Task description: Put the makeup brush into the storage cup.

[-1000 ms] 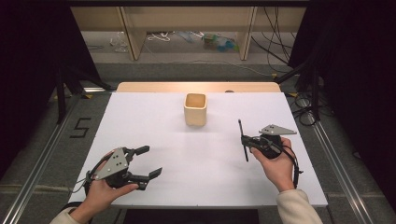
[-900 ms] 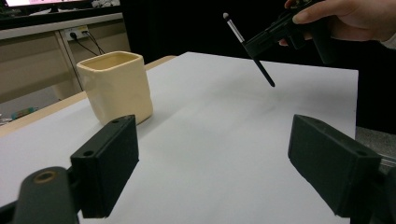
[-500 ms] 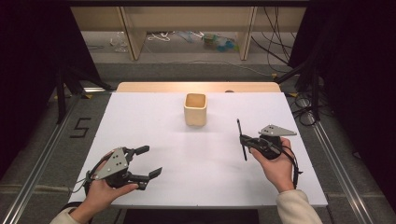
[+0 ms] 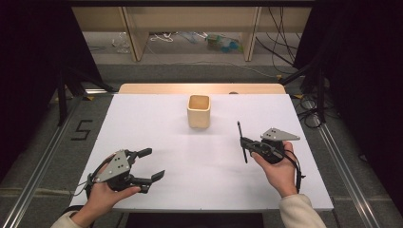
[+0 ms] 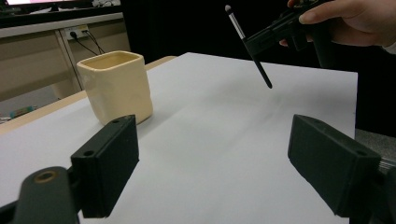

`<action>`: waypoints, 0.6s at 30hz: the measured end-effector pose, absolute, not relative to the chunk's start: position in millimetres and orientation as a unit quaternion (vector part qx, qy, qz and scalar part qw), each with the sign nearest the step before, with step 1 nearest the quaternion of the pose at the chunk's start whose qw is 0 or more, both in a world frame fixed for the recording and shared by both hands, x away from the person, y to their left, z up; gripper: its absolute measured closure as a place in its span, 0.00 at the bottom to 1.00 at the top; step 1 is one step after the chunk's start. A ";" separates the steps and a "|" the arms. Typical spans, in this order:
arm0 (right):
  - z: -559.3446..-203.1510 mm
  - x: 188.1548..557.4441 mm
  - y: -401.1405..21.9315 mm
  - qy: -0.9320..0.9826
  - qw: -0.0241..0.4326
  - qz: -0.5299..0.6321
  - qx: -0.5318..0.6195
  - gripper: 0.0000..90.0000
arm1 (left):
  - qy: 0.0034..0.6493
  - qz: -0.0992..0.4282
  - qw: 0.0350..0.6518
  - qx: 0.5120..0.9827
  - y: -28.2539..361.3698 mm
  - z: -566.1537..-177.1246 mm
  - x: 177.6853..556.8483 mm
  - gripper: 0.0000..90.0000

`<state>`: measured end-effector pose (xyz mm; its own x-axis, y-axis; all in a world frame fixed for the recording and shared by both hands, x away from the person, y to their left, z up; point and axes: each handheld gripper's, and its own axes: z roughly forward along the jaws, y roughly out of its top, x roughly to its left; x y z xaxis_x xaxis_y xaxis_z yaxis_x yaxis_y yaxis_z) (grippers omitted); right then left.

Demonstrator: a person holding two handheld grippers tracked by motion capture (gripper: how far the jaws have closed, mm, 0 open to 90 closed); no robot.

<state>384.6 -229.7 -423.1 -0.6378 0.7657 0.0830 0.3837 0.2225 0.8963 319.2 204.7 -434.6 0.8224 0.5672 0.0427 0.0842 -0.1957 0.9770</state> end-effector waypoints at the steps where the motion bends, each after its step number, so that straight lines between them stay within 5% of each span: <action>1: -423.1 383.7 -227.9 0.754 0.184 0.502 0.381 0.94 | 0.218 0.203 0.595 0.746 204.7 -434.6 319.2 0.18; 18: -422.8 383.1 -218.7 0.750 0.177 0.524 0.364 0.94 | 0.219 0.202 0.596 0.746 204.5 -434.6 319.2 0.18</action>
<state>383.1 -218.7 -422.8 -0.6729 0.7306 0.1154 0.3597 0.1869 0.9142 319.2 204.5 -434.6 0.8225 0.5672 0.0405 0.0853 -0.1935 0.9774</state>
